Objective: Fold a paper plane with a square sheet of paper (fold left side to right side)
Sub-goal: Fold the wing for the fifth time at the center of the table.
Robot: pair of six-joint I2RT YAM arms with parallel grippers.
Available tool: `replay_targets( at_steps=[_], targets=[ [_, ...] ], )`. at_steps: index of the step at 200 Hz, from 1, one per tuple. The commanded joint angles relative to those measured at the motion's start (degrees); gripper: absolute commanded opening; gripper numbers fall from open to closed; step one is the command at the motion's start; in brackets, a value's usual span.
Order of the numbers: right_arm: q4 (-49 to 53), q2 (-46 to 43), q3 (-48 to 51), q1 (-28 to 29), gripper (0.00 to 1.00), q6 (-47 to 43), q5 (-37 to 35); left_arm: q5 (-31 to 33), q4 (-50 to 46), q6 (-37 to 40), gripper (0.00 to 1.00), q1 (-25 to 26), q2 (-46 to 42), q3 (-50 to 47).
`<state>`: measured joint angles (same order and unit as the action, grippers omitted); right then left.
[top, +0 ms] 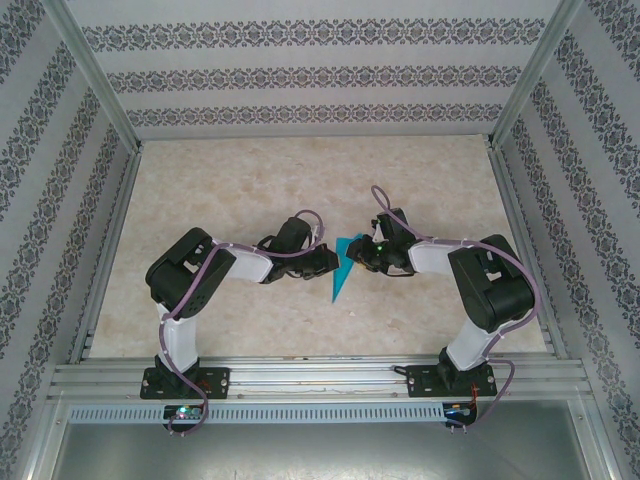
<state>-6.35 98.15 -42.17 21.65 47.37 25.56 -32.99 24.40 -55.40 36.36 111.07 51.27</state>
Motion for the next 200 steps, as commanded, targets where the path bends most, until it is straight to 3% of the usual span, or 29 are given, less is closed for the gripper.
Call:
replay_targets(
  at_steps=[1, 114, 200],
  targets=[
    [3.8, 4.0, 0.3, 2.0, 0.33, -2.7, -4.0, 0.5, -2.6, 2.3, 0.1, -1.0, 0.7, 1.3],
    [4.6, 4.5, -0.6, 2.7, 0.33, -3.1, -4.1, 0.1, -3.8, 4.0, 0.08, -1.3, 3.7, 2.6],
    [3.2, -0.3, -0.5, 2.3, 0.33, -2.4, -2.6, 2.1, -8.6, 6.0, 0.05, -1.2, 4.9, 3.4]
  ],
)
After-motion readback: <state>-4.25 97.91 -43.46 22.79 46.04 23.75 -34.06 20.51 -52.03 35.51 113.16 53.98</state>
